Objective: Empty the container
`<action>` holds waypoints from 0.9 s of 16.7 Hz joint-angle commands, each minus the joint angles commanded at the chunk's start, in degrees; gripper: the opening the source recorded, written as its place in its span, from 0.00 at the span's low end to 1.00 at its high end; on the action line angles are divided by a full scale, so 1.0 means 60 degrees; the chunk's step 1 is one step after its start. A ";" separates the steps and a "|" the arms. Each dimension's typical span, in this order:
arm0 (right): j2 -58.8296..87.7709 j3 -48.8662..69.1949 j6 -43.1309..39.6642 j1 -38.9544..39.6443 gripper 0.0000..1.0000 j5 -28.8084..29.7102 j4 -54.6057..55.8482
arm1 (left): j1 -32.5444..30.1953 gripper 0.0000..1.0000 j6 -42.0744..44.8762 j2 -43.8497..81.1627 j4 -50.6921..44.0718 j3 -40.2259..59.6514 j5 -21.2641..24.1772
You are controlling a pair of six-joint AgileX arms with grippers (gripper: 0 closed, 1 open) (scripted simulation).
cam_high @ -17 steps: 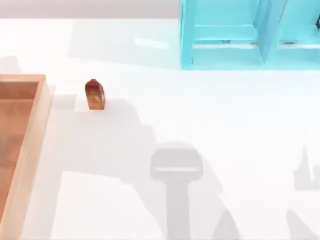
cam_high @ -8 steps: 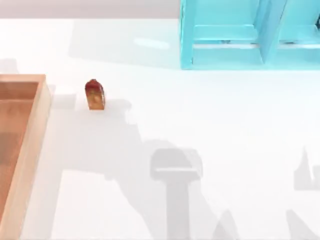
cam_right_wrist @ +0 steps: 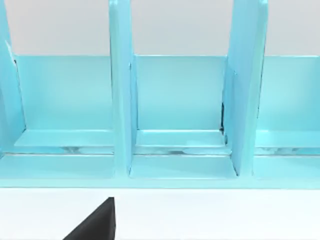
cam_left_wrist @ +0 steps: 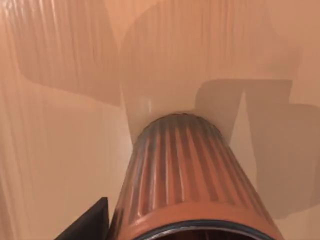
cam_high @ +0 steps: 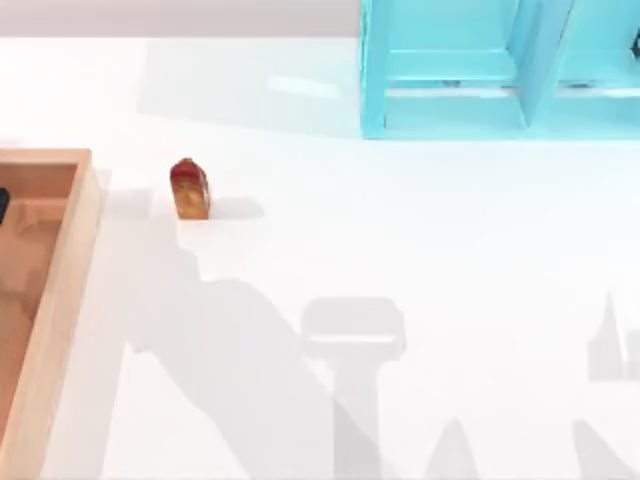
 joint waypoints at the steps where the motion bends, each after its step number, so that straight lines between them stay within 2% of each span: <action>1: 0.0000 0.0000 0.0000 0.0000 1.00 0.0000 0.0000 | 0.0000 1.00 0.0000 0.0003 0.0027 -0.0025 0.0000; 4: 0.0000 0.0000 0.0000 0.0000 1.00 0.0000 0.0000 | 0.0000 1.00 0.0000 0.0003 0.0027 -0.0025 0.0000; 15: 0.0000 0.0000 0.0000 0.0000 1.00 0.0000 0.0000 | 0.0000 0.17 0.0000 0.0003 0.0027 -0.0025 0.0000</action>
